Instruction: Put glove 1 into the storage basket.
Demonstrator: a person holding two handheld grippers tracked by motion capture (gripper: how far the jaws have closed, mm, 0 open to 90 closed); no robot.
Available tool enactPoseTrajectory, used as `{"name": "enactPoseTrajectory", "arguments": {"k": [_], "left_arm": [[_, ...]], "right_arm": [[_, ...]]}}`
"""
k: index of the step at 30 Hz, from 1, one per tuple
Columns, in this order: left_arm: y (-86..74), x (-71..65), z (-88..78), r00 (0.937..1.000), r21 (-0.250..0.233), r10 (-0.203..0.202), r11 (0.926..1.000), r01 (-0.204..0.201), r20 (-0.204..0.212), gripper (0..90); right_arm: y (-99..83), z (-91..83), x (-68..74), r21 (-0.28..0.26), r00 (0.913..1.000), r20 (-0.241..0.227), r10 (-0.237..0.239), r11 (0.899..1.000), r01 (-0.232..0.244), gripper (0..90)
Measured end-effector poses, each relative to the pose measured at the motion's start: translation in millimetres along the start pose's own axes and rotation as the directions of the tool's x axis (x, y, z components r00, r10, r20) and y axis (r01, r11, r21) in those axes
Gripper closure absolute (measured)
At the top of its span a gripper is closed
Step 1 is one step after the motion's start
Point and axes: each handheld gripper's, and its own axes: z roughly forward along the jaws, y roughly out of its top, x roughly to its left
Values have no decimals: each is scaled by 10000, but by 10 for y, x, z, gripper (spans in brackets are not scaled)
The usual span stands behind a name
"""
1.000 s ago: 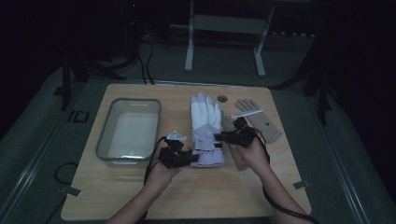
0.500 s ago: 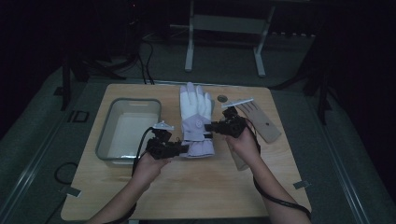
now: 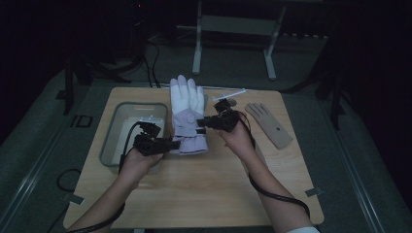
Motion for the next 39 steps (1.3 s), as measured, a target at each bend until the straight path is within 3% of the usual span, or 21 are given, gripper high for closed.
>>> {"name": "enactPoseTrajectory", "arguments": {"k": [13, 28, 34, 39], "left_arm": [[-35, 342, -391, 9982, 132, -412, 9990, 418, -430, 715], [-222, 825, -864, 9894, 520, -811, 9948, 878, -1204, 714], [-357, 1004, -900, 9858, 916, -1074, 9886, 1198, -1294, 714], [-477, 1096, -810, 9859, 1307, -1148, 9828, 1306, -1222, 713]], "right_arm": [[293, 380, 252, 111, 9987, -424, -293, 9995, 298, 767], [560, 1073, 624, 393, 9939, -1085, -220, 9989, 264, 767], [537, 1340, 743, 772, 9931, -1149, -214, 9965, 304, 768], [440, 1520, 762, 1267, 9946, -1020, -213, 9913, 342, 768]]}}
